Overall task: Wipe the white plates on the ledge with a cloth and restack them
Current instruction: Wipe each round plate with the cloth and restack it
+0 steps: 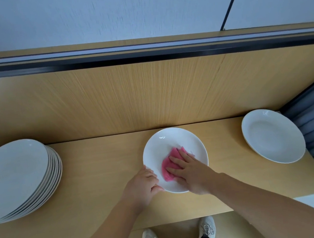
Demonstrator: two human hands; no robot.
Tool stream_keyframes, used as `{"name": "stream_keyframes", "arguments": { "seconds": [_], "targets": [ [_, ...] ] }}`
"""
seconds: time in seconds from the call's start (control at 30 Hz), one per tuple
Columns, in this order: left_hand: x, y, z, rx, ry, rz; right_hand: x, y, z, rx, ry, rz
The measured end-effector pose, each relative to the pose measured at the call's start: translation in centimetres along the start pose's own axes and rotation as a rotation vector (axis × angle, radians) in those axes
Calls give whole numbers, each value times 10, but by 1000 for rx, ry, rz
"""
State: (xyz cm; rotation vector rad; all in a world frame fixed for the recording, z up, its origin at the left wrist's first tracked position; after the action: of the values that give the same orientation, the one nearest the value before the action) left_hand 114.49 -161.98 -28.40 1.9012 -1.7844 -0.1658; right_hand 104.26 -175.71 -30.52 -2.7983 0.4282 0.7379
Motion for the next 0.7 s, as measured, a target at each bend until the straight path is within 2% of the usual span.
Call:
{"name": "stream_keyframes", "arguments": {
  "seconds": [0.1,0.23,0.33,0.5,0.6,0.7],
  "targets": [
    [2,1,-2,-3,-36,-23,-28,1,2,1,18,-30],
    [5,4,-3,-33,-112,-39,-47,3,-8,-101,123,-77],
    [8,7,-5,5,-187,-41,-50,2,-11,-119,37,-75],
    [11,8,-6,69,-205,-28,-49,4,-14,-152,55,-115],
    [15,11,-9,111,-209,-34,-54,10,-20,-91,69,-159],
    [20,16,-12,124,-312,-51,-67,28,-37,154,142,-112]
  ]
}}
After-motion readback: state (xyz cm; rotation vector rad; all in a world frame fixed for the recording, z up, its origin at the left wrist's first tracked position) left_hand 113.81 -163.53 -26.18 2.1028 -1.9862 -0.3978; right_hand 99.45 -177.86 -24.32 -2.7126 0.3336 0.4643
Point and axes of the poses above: each hand's wrist, its own x-axis towards the middle knuckle, its own z-axis out of the palm, y = z × x, the point moved 6 cm from there along x, towards the middle knuckle, and after that the axes turned 13 degrees about z, right-handed, at the moved point
